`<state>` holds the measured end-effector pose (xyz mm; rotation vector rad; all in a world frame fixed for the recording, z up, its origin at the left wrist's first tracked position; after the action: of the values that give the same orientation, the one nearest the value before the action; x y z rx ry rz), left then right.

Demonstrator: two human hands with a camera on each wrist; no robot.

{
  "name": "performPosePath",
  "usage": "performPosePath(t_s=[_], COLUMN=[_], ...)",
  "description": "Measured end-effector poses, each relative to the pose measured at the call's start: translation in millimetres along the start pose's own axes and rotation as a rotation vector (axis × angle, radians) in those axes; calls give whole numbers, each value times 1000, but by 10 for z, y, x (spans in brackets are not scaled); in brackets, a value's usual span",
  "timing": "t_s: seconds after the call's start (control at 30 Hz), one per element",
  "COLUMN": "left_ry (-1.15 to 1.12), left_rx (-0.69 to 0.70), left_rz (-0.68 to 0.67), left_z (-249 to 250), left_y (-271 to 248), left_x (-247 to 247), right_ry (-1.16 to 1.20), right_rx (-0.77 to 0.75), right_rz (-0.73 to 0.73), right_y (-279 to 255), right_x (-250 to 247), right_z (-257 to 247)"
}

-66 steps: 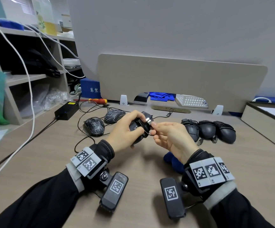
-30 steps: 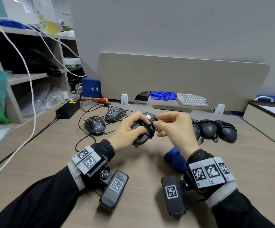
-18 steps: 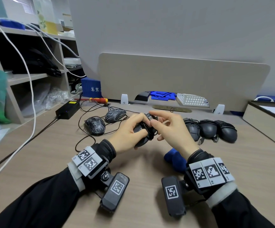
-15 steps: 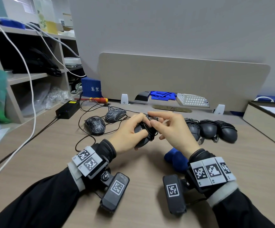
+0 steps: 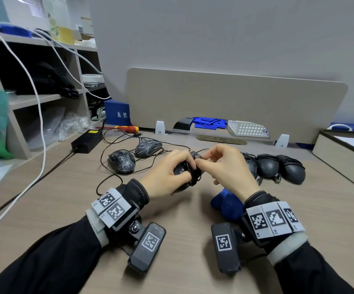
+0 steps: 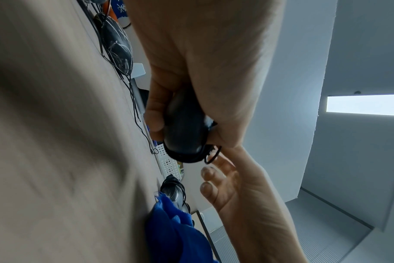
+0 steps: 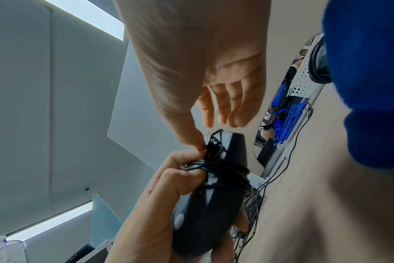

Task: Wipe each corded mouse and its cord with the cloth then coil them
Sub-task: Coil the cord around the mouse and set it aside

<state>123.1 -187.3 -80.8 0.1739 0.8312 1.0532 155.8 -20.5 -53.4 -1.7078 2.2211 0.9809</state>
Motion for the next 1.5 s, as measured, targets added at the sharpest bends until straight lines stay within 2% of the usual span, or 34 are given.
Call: performPosePath(t_s=[0.23, 0.37, 0.47, 0.53, 0.67, 0.9, 1.07, 1.23, 1.5], left_ry=[54, -7, -56, -76, -77, -116, -131, -146, -307], left_rx=[63, -29, -71, -95, -108, -188, -250, -264, -380], left_rz=[-41, -149, -16, 29, 26, 104, 201, 261, 309], left_z=[-11, -19, -26, -30, -22, -40, -40, -36, -41], left_y=[10, -6, 4, 11, 6, 18, 36, 30, 22], left_x=[39, 78, 37, 17, 31, 7, -27, -18, 8], right_ry=[-38, 240, 409, 520, 685, 642, 668, 571, 536], right_rx=[-9, -60, -41, 2, 59, 124, 107, 103, 180], right_rz=[7, 230, 273, 215, 57, 7, -183, -388, -530], right_y=[-9, -28, -38, -42, -49, -72, -148, -205, -241], right_x=[7, -76, -125, -83, 30, 42, 158, 201, 283], right_z=[-33, -131, -162, -172, -202, -161, -301, -330, -264])
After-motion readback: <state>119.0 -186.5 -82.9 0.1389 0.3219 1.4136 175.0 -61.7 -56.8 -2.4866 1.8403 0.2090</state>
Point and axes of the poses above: each hand's wrist, its own y-axis towards the middle knuckle, its own x-axis out of the palm, z = x × y, the point moved 2 cm from there along y, towards the middle knuckle
